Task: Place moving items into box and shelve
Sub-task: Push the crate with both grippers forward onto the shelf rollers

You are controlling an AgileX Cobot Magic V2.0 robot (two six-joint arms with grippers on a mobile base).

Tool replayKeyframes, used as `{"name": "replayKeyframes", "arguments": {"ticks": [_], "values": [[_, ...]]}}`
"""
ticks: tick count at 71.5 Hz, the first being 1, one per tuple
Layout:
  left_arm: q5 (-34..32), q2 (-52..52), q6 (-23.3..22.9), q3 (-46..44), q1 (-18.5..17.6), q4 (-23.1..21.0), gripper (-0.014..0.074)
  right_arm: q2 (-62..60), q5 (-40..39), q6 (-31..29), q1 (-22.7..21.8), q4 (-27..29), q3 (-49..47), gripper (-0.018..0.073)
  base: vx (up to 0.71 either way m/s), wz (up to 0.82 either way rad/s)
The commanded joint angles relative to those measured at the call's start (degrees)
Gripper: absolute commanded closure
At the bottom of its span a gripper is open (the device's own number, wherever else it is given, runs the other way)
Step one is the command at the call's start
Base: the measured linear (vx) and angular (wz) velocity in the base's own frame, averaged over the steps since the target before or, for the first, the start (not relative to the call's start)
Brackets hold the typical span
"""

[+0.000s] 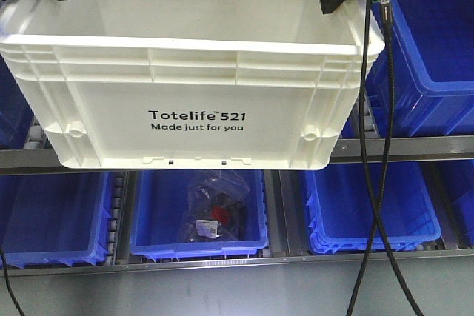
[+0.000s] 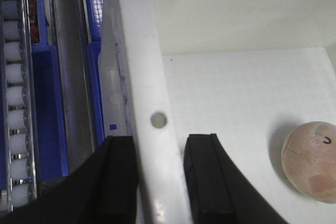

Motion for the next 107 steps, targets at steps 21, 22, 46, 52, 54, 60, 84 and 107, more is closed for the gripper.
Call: {"name": "replayKeyframes", "arguments": {"ticks": [21, 22, 46, 52, 54, 60, 84, 107], "values": [[-10.41, 0.38, 0.35, -2.74, -1.45, -5.12, 0.0613, -2.83, -14.80, -5.01, 1.41, 8.72, -2.49, 0.0570, 0.00, 0.00], [-10.63, 0.45, 0.35, -2.74, -1.45, -5.12, 0.0613, -2.83, -15.10, -5.06, 1.41, 8.72, -2.49, 0.0570, 0.00, 0.00], [-15.55, 3.31, 1.25, -2.74, -1.45, -5.21, 0.0613, -1.18, -20.74, -6.32, 1.41, 8.72, -2.49, 0.0570, 0.00, 0.00], [-15.79, 4.00, 2.33, -2.74, -1.45, -5.21, 0.0613, -0.71, -21.91, -6.59, 1.41, 8.72, -2.49, 0.0570, 0.00, 0.00], [-15.86, 4.32, 2.70, -2.74, -1.45, -5.21, 0.0613, -0.46, -22.27, -6.89, 1.41, 8.72, -2.49, 0.0570, 0.00, 0.00], [-16.61, 4.85, 3.45, -2.74, -1.45, -5.21, 0.0613, 0.25, -23.29, -7.83, 1.41, 8.78, -2.49, 0.0570, 0.00, 0.00], [-23.75, 7.06, 4.85, -2.74, -1.45, -5.21, 0.0613, 3.17, -27.38, -8.61, 1.41, 8.96, -2.49, 0.0570, 0.00, 0.00], [-27.32, 9.75, 4.85, -2.74, -1.45, -5.21, 0.0613, 5.10, -30.96, -9.48, 1.41, 9.58, -2.49, 0.0570, 0.00, 0.00]]}}
